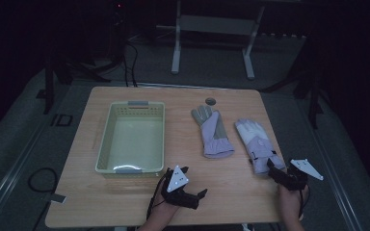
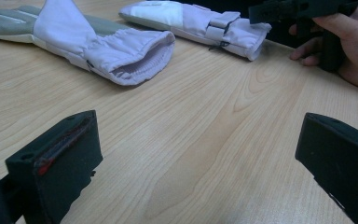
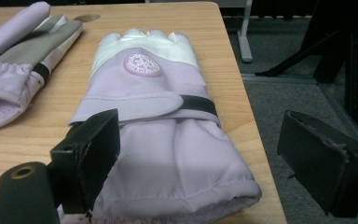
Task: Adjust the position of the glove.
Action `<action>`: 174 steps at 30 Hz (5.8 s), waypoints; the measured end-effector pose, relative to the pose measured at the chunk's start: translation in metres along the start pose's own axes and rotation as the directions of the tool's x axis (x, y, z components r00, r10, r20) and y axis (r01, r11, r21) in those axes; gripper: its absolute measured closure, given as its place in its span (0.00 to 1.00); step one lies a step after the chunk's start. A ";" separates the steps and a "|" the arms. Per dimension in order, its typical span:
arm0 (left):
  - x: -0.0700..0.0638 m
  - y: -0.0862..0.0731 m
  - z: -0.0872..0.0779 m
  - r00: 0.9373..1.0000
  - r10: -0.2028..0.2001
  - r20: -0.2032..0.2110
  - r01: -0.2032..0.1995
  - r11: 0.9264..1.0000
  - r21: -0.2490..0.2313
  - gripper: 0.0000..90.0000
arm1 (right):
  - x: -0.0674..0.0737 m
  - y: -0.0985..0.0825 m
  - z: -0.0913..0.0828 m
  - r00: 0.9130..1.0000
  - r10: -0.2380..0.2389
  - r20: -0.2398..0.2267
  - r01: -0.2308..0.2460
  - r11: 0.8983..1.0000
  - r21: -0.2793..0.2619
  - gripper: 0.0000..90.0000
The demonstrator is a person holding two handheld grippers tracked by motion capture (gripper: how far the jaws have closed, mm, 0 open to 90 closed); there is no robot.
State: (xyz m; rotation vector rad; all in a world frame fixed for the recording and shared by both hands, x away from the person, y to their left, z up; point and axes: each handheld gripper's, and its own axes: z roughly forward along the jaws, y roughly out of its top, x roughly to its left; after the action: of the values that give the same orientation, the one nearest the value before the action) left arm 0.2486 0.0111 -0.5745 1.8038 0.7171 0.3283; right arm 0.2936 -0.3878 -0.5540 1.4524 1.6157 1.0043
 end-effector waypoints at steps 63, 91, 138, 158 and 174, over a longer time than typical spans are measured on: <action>-0.001 0.000 0.000 1.000 0.010 0.003 -0.010 1.000 0.003 0.01 | 0.053 0.143 0.010 0.964 -0.049 -0.263 0.099 0.978 0.182 0.12; -0.002 0.000 0.000 1.000 0.022 0.011 -0.022 1.000 0.007 0.01 | 0.144 0.161 0.077 0.910 -0.147 -0.387 0.237 0.952 0.196 0.25; -0.003 0.000 0.001 1.000 0.025 0.010 -0.025 1.000 0.011 0.01 | 0.165 0.108 0.172 0.924 -0.030 -0.380 0.235 0.831 0.505 0.85; -0.003 0.000 0.001 1.000 0.027 0.004 -0.027 1.000 0.013 0.01 | 0.170 0.154 0.093 0.886 0.002 -0.464 0.192 0.909 0.369 0.94; -0.008 0.000 0.001 0.998 0.069 -0.006 -0.069 0.998 0.009 0.00 | 0.159 0.143 0.036 0.903 -0.019 -0.429 0.180 0.923 0.340 0.94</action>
State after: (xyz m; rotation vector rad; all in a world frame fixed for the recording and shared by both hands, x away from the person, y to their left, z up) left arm 0.2424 0.0055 -0.5738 1.8401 0.6621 0.3772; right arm 0.3718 -0.2185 -0.4433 1.4348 2.2752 1.0370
